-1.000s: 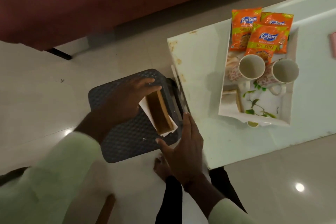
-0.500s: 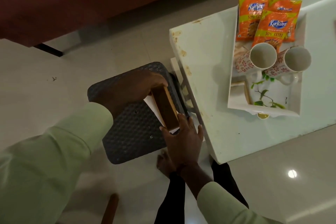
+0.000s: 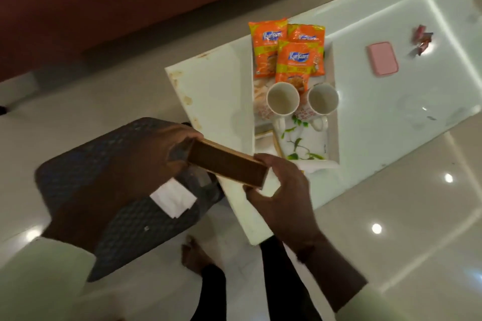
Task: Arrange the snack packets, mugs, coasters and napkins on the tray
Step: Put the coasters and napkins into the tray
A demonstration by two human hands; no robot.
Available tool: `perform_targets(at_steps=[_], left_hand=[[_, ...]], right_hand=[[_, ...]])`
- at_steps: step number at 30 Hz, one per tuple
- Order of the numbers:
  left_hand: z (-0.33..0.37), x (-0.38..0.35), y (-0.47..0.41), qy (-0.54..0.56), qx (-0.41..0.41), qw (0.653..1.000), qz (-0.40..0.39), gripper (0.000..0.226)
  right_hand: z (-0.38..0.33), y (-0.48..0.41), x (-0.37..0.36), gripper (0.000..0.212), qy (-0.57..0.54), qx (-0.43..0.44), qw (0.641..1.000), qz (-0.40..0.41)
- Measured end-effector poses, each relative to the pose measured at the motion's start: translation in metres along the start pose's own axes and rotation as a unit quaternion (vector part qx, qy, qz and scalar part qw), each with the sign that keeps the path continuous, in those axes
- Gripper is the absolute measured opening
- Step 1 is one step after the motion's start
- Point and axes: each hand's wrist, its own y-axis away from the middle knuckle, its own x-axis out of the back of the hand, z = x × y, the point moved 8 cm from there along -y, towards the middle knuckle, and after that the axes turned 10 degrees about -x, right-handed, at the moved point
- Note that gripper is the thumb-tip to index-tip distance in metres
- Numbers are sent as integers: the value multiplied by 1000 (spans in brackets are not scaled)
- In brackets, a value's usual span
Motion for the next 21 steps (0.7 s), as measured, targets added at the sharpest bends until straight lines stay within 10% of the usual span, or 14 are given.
perform_targets(at_steps=[21], left_hand=[[59,-172,-133,-43,83,995,38,49]], right_hand=[[171,-130,60,53,198,-57,979,-7]])
